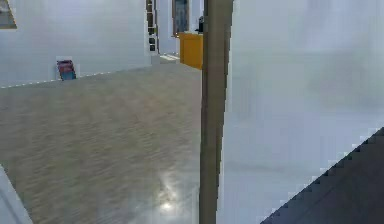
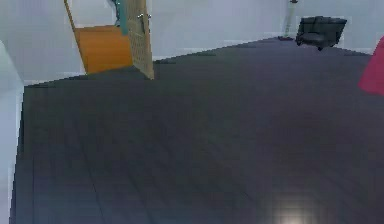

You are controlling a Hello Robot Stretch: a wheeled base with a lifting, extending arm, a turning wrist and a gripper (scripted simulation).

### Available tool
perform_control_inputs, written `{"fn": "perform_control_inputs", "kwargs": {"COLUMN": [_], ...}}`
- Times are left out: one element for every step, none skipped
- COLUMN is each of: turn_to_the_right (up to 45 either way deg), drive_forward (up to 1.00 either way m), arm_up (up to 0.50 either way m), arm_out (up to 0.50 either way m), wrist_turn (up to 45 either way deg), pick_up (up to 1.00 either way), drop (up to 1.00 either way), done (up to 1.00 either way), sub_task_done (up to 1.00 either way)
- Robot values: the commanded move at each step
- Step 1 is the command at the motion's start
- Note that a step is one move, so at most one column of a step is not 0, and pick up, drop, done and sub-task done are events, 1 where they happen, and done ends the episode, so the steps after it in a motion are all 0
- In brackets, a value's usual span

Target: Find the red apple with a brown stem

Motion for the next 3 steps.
{"fn": "perform_control_inputs", "kwargs": {"turn_to_the_right": [-30.0,0.0,45.0], "drive_forward": [0.0,0.75,0.0], "arm_up": [0.0,0.0,0.0], "arm_out": [0.0,0.0,0.0], "wrist_turn": [0.0,0.0,0.0], "pick_up": [0.0,0.0,0.0], "drop": [0.0,0.0,0.0], "done": [0.0,0.0,0.0], "sub_task_done": [0.0,0.0,0.0]}}
